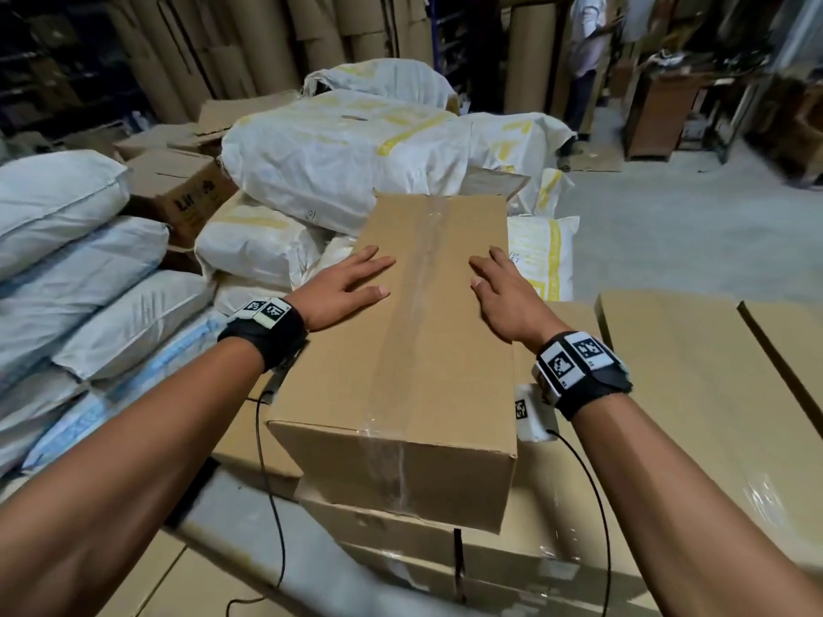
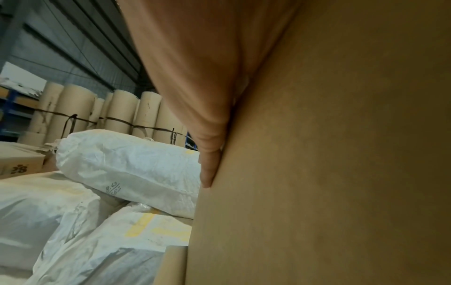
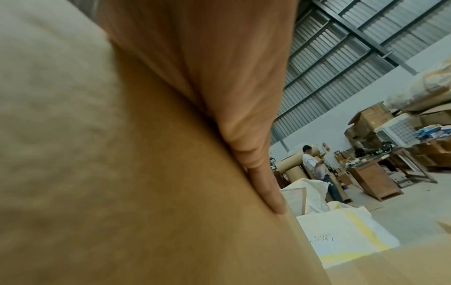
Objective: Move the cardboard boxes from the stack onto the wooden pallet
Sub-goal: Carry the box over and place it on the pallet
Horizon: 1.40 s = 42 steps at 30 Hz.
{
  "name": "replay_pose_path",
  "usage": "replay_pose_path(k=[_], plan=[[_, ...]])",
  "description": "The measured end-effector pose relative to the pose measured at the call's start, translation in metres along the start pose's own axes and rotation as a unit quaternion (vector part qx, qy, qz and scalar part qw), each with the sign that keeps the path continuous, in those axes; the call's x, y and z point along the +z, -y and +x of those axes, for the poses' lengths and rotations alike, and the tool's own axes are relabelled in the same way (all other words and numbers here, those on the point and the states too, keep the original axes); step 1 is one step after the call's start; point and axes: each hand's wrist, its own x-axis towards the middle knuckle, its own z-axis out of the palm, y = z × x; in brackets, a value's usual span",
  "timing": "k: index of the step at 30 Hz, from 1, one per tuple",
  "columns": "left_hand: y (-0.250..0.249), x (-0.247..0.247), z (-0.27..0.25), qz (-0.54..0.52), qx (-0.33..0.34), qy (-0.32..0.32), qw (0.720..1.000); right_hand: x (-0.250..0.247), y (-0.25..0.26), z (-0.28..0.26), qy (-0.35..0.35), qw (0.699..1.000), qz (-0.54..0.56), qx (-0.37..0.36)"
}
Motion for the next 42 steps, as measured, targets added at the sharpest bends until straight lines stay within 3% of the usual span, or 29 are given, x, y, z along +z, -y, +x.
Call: replay_pose_path(k=[3, 7, 16, 28, 37, 42], plan=[[-0.009, -0.001, -0.009, -0.021, -0.008, -0.008, 1.0, -0.003, 0.008, -0.009, -0.007, 0.999, 0.027, 0.02], [-0.026, 0.001, -0.033, -0.04, -0.009, -0.02, 0.999, -0.01, 0.011, -0.034, -0.002, 1.0, 0.002, -0.007], [-0.08, 0.009, -0.144, -0.032, -0.027, -0.08, 0.996, -0.01, 0.022, -0.122, 0.001, 0.997, 0.027, -0.068], [-0.186, 0.079, -0.383, 0.003, -0.182, -0.186, 0.965, 0.018, 0.036, -0.264, 0.129, 0.96, 0.056, -0.241], [-0.264, 0.162, -0.588, -0.025, -0.349, -0.252, 0.902, 0.085, 0.068, -0.402, 0.266, 0.902, 0.085, -0.328], [-0.301, 0.207, -0.696, -0.041, -0.401, -0.306, 0.862, 0.126, 0.093, -0.48, 0.331, 0.862, 0.084, -0.375]])
